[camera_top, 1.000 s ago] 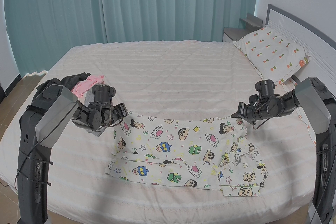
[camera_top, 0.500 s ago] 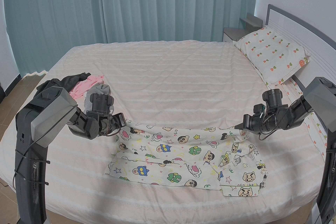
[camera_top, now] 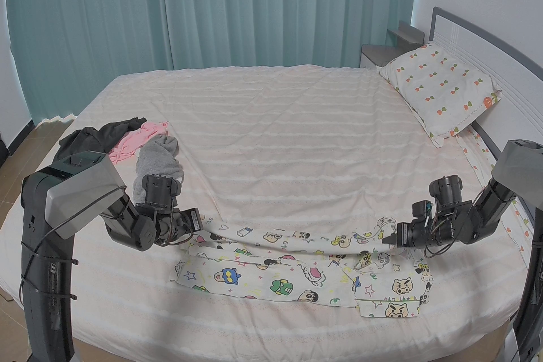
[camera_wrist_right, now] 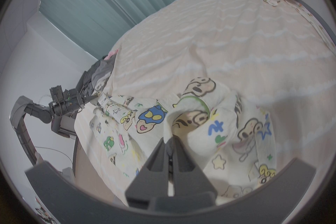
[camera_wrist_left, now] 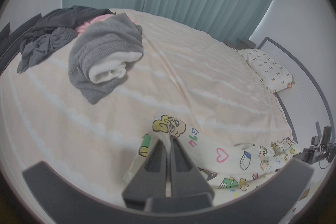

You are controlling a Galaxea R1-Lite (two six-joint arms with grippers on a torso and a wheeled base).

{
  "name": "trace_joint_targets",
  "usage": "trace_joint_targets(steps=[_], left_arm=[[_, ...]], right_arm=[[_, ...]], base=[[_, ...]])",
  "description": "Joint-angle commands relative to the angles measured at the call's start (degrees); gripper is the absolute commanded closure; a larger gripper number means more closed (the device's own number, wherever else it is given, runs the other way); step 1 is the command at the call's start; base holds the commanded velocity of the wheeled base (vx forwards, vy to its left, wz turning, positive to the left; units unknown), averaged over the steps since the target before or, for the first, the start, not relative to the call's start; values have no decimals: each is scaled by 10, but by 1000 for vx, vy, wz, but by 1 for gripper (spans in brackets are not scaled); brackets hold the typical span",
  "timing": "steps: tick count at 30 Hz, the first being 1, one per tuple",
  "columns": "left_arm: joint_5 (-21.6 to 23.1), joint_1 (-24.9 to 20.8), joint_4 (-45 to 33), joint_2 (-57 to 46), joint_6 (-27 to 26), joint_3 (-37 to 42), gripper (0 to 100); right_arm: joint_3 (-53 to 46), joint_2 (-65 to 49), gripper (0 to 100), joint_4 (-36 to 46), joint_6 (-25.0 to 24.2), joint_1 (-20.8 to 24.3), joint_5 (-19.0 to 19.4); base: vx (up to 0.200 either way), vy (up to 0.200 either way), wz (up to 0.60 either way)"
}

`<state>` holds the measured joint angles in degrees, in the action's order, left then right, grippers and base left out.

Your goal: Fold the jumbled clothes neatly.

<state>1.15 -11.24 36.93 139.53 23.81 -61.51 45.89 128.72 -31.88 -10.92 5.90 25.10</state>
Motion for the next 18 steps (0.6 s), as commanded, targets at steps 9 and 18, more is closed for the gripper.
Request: trace_joint_targets(steps=[9, 18], left_arm=[[5, -7, 4, 5, 3, 19, 100], [6, -7, 4, 6, 5, 34, 100]], right_arm=[[-55, 2, 100, -2, 7, 21, -1], [-71, 5, 100, -3, 6, 18, -17]], base=[[0, 0, 0], [0, 0, 0]])
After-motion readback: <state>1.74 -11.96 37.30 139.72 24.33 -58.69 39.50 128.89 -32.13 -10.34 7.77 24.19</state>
